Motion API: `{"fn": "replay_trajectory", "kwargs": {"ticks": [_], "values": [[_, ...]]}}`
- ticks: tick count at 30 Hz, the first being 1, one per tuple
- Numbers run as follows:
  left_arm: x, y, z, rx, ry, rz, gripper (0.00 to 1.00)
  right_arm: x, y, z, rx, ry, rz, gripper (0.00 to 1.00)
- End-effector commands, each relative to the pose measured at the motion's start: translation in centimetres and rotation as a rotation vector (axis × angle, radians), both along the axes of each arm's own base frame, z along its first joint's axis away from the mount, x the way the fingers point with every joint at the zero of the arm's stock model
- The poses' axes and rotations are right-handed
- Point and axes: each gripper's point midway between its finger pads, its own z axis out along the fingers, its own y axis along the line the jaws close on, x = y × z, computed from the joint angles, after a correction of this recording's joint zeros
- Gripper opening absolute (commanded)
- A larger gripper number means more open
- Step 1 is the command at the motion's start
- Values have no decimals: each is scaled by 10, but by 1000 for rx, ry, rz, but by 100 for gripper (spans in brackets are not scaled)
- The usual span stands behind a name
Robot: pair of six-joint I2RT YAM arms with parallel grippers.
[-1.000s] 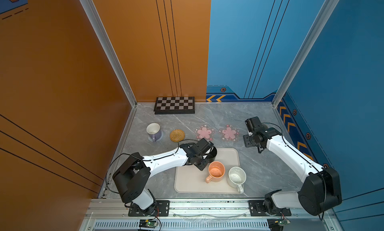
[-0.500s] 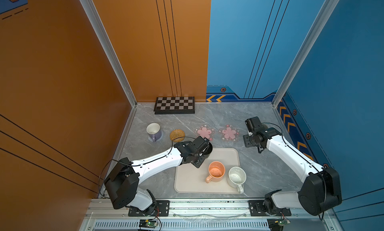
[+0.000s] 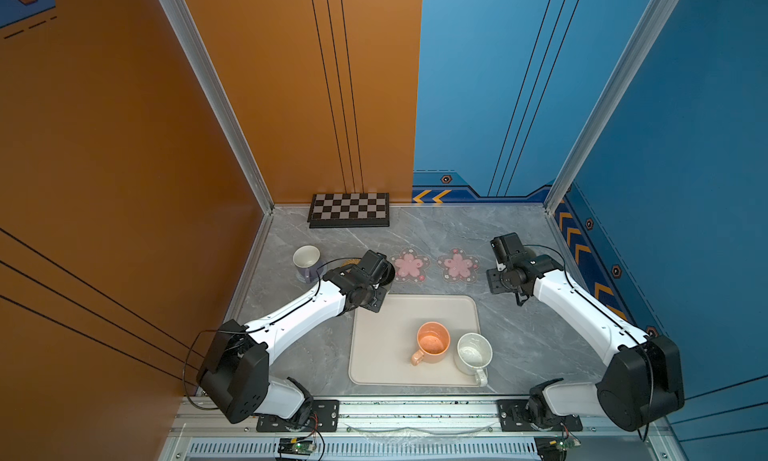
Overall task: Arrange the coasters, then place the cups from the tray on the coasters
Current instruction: 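Carry the black mug with left gripper toward the rattan coaster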
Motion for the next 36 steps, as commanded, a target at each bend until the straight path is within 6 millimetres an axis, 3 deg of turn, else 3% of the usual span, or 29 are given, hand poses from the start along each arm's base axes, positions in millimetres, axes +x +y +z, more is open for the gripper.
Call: {"fn": "replay_trajectory", "kwargs": {"ticks": [1, 6, 19, 36], "values": [[22, 9, 29, -34, -90, 67, 0, -3, -1, 5, -6, -1, 8, 67], [35, 26, 26, -27, -84, 128, 0, -4, -3, 2, -11, 6, 6, 67], [72, 45, 21, 6, -82, 248, 0, -9, -7, 2, -11, 2, 0, 67], [104, 54, 7, -97, -102, 339, 0, -13, -12, -1, -7, 11, -17, 67]]}}
